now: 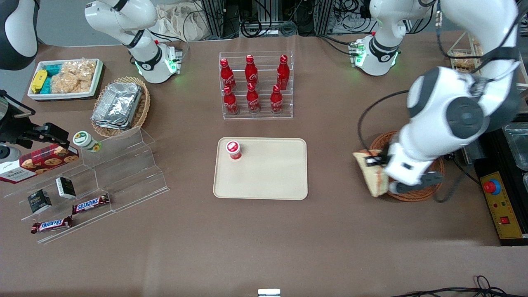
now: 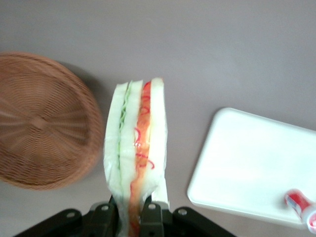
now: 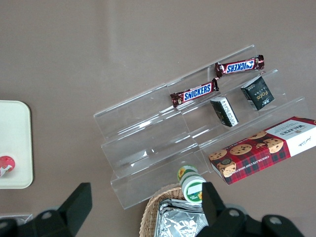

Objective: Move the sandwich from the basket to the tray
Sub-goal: 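Lift the sandwich and carry it toward the cream tray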

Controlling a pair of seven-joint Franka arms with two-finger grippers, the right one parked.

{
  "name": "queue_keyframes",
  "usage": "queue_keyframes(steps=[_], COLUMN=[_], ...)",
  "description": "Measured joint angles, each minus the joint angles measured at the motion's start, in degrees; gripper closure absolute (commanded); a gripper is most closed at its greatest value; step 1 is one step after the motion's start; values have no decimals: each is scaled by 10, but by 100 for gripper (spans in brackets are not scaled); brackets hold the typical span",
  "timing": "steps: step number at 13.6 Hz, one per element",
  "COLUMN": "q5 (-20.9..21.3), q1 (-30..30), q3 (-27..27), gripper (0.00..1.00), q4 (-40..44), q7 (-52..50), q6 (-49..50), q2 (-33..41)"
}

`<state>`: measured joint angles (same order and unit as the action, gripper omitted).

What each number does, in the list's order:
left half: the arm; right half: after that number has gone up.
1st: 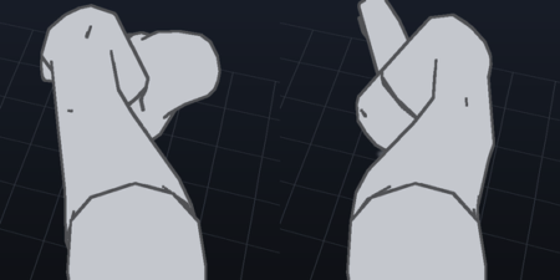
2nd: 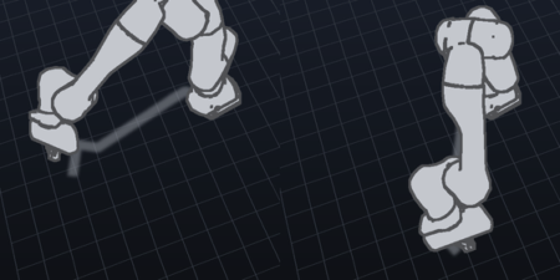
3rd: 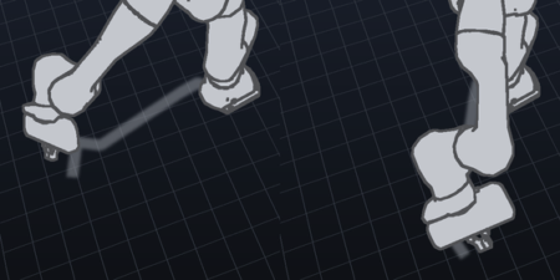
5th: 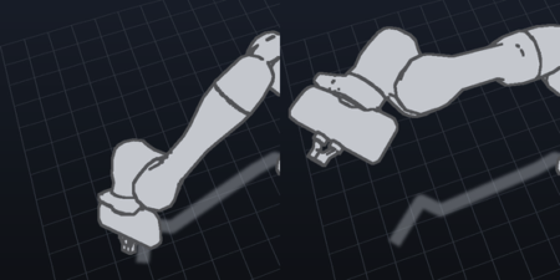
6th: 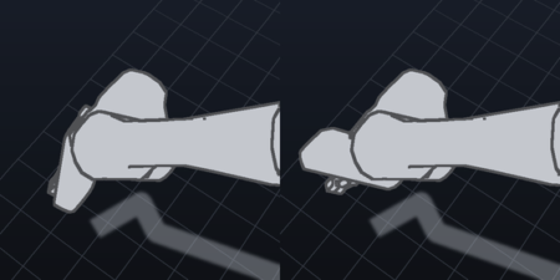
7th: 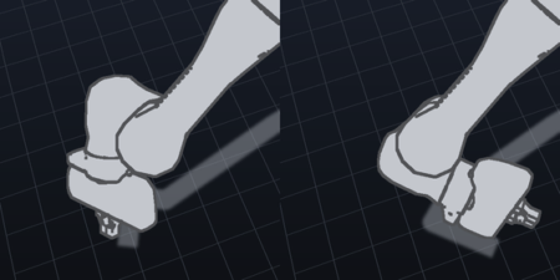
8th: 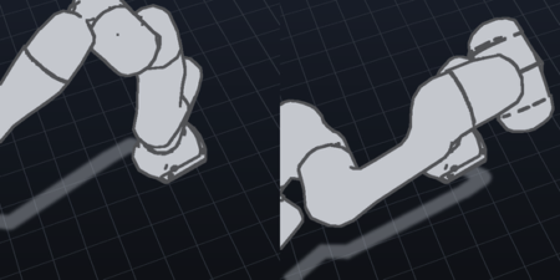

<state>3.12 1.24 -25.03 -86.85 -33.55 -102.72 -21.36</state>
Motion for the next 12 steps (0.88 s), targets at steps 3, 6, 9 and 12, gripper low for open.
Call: queue_keyframes(steps=[3,6,9,12], q5=[42,107,157,159], q1=[-67,-129,-162,-172], q3=[-28,-28,-29,-29], gripper=[100,100,100,1], q4=[9,33,44,52], q7=[-19,-54,-86,-88], q6=[-73,-101,-119,-124], q2=[-82,-173,-237,-255])
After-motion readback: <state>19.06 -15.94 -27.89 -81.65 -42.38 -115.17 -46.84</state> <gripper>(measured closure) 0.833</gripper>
